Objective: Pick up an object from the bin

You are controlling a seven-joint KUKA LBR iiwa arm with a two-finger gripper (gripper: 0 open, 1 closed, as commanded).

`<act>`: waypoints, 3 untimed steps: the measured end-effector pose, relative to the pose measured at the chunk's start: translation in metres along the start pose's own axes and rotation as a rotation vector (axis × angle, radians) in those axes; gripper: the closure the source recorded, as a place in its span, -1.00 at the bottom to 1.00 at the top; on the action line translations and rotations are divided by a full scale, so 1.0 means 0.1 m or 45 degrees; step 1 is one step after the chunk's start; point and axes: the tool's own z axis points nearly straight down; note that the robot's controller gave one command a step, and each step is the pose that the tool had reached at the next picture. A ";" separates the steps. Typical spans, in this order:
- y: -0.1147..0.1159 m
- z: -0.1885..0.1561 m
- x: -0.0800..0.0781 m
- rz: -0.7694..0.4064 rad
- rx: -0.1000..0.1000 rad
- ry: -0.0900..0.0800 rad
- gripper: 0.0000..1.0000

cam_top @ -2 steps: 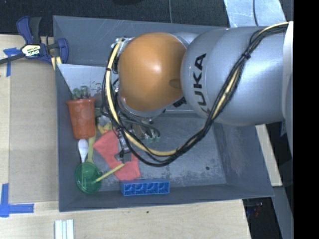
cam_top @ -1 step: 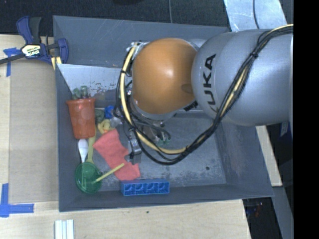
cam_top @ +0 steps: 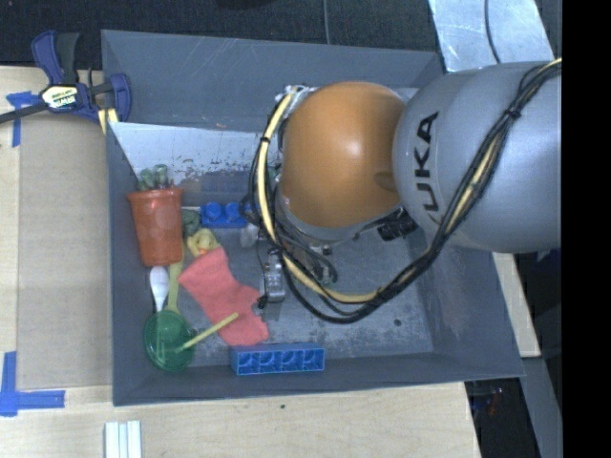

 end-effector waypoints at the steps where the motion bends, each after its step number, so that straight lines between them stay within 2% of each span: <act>1: -0.19 0.05 0.12 -0.252 0.000 -0.001 -1.00; 2: -0.07 0.64 -0.03 -0.098 -0.002 -0.012 -1.00; 3: 0.22 0.67 0.07 -0.069 0.001 -0.004 -1.00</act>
Offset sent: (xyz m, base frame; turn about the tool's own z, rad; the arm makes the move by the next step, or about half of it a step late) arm 0.0118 0.0047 -0.1079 -0.0087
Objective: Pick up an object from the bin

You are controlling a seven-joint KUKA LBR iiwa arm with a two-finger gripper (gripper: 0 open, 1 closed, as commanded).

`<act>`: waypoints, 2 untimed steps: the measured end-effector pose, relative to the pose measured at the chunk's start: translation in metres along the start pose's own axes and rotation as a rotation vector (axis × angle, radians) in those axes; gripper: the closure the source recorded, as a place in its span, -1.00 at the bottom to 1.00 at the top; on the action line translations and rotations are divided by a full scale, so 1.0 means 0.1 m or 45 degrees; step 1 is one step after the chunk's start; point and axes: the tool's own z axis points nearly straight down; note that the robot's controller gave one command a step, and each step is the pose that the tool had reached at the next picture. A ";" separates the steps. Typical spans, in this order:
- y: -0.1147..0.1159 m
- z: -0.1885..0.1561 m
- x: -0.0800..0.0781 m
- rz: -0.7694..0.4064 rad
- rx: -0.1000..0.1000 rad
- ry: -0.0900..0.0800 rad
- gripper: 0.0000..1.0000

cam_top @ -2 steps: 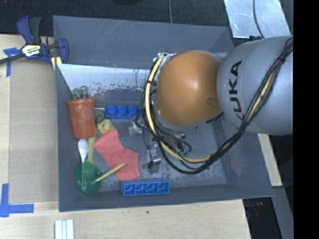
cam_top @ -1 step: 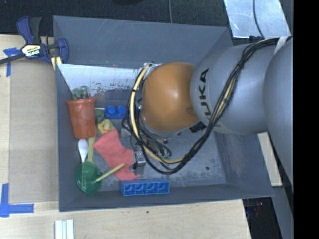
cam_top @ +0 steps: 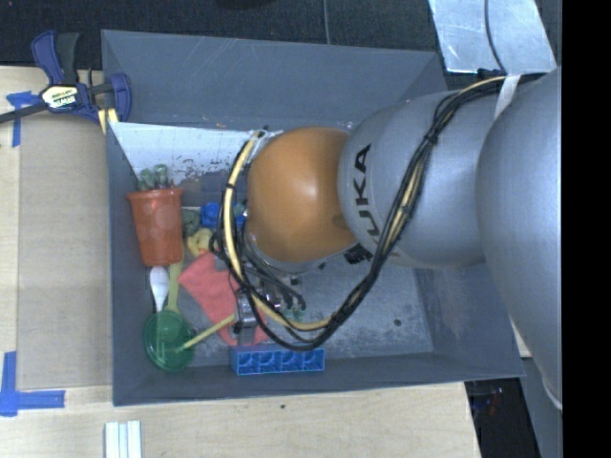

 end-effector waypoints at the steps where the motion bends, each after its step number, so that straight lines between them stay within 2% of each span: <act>1: -0.01 -0.04 -0.06 0.018 -0.011 -0.024 -1.00; 2: 0.19 0.68 -0.05 0.015 -0.004 -0.022 -1.00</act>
Offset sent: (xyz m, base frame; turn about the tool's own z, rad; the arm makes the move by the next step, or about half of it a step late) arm -0.0012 0.0306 -0.0817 -0.0018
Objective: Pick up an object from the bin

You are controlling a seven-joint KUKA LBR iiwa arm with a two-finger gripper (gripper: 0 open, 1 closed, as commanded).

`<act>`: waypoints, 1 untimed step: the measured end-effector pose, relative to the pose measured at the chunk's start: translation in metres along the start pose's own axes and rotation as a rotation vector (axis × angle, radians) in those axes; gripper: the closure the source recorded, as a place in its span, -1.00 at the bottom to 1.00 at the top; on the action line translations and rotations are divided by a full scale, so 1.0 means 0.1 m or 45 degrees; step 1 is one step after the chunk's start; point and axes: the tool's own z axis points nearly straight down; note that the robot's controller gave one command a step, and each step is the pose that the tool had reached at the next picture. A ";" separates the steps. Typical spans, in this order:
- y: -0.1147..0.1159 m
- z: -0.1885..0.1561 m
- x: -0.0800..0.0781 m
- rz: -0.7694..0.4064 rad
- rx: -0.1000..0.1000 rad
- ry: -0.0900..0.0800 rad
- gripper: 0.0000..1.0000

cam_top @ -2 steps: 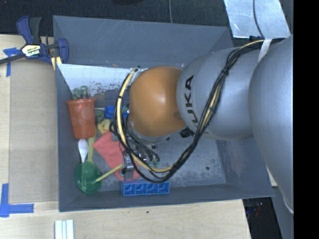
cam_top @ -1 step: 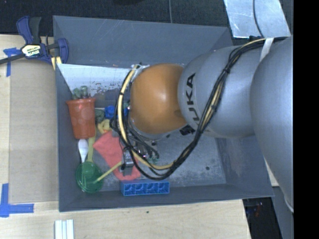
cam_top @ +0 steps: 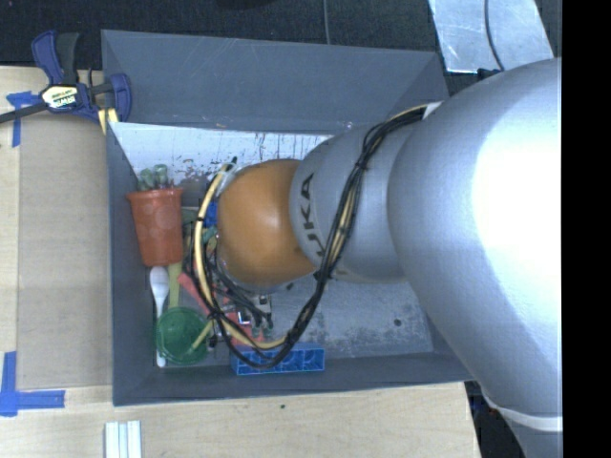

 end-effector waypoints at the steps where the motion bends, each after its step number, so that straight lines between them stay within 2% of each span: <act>1: -1.07 0.10 -0.41 0.172 0.001 -0.012 1.00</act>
Offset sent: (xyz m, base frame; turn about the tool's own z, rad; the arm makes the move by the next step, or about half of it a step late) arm 0.0000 0.0000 0.0000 0.0000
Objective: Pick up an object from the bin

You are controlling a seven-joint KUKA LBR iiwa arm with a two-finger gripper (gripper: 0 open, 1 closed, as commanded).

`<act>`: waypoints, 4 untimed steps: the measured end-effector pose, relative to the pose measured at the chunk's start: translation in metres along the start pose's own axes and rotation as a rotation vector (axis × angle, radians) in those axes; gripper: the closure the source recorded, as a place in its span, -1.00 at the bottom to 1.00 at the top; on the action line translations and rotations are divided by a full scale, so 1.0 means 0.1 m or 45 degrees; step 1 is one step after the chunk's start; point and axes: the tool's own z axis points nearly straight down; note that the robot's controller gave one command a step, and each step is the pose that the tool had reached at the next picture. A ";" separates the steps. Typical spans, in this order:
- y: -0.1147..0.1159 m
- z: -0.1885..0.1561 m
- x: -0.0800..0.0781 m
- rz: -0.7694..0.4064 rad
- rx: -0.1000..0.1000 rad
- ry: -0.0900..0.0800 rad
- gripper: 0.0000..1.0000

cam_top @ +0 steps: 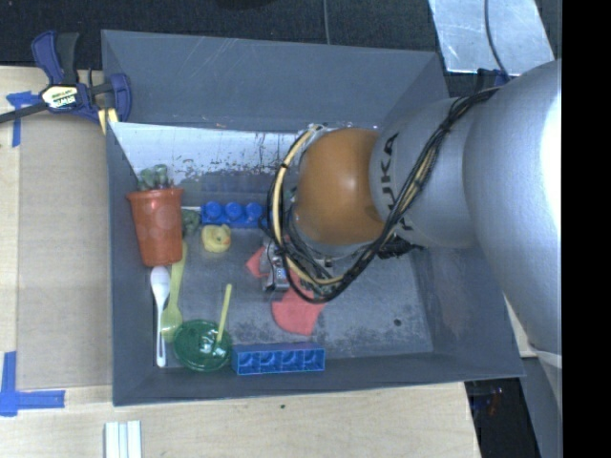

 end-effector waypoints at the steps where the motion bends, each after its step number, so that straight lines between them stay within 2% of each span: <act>1: 0.01 0.01 0.01 0.000 -0.001 0.004 -1.00; 2: 0.00 0.01 0.02 0.001 -0.001 0.005 -1.00; 3: -0.37 -0.68 0.28 0.064 -0.001 0.004 -1.00; 4: -0.43 -0.85 0.30 0.052 -0.001 0.000 -1.00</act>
Offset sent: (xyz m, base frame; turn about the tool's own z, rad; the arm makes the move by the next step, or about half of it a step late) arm 0.0000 0.0000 0.0000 0.0000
